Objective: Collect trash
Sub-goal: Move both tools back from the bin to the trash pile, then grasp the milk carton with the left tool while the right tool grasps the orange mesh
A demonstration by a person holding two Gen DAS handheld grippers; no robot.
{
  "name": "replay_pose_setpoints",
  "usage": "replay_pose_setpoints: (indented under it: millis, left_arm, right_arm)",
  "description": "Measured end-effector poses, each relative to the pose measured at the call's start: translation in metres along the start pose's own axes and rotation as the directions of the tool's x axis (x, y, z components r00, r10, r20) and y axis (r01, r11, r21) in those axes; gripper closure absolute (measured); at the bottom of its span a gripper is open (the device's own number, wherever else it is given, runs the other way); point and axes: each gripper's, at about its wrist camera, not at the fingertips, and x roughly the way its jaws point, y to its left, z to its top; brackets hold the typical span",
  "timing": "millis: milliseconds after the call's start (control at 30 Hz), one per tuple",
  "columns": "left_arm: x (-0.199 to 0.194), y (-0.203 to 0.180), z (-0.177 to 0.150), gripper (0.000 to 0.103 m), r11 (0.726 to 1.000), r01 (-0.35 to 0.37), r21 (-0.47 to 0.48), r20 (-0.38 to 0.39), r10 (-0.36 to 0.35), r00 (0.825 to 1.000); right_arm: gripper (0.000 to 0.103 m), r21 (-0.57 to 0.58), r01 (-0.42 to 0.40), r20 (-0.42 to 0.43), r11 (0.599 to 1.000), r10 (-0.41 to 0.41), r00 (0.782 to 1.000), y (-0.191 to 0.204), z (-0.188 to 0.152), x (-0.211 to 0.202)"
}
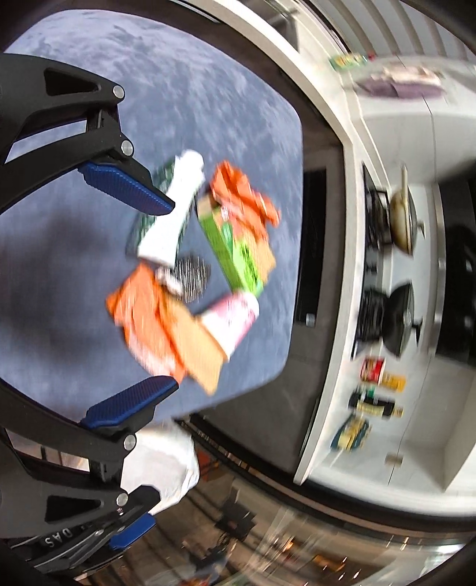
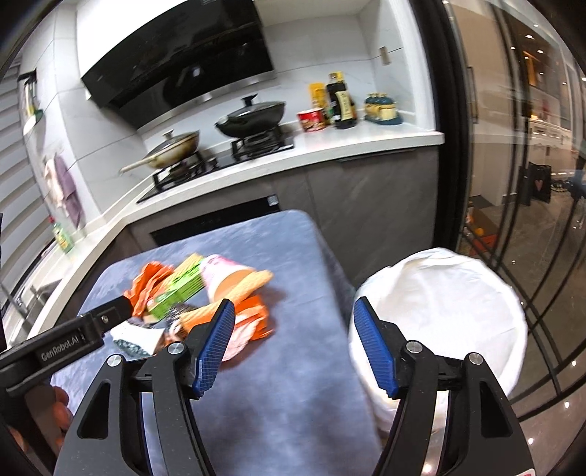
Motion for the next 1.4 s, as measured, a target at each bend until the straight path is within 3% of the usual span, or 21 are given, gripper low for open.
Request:
replay_pose_setpoints:
  millis: [200,533,767,1000,1200,1300,1400]
  left_arm:
    - [0.013,0.055,0.001,0.017,0.994,-0.071,-0.086,-0.038,0.068,0.997]
    - [0.052,0.112,0.003,0.017,0.959,-0.137,-0.249,-0.139,0.105,0.985]
    - [0.082,0.119,0.012,0.017,0.914,-0.139,-0.381,-0.204,0.064,0.977]
    - [0.112,0.11,0.016,0.017,0.889,-0.19,-0.417,-0.283,0.072,0.957]
    - [0.131,0.105,0.005,0.017,0.907,-0.225,-0.355,-0.346,0.095,0.933]
    - [0.128,0.105,-0.003,0.017,0.92,-0.212,-0.331,-0.34,0.093,0.936]
    - [0.119,0.104,-0.008,0.023,0.937,-0.189,-0.294,-0.326,0.088,0.941]
  right_arm:
    - [0.038,-0.023,-0.026,-0.039,0.999,0.025,0.999,0.034,-0.009,0.021]
    - [0.038,-0.04,-0.045,-0.105,0.998,0.041,0.994,0.071,-0.025,0.062]
    - [0.038,-0.044,-0.042,-0.127,0.998,0.036,0.991,0.077,-0.026,0.078]
    - [0.038,-0.041,-0.034,-0.135,0.999,0.028,0.99,0.076,-0.019,0.092]
    - [0.038,-0.039,-0.033,-0.133,0.999,0.027,0.991,0.074,-0.013,0.099]
    - [0.038,-0.031,-0.037,-0.132,0.999,0.032,0.991,0.073,-0.01,0.104]
    - [0.038,-0.021,-0.044,-0.138,0.999,0.041,0.99,0.073,-0.009,0.111]
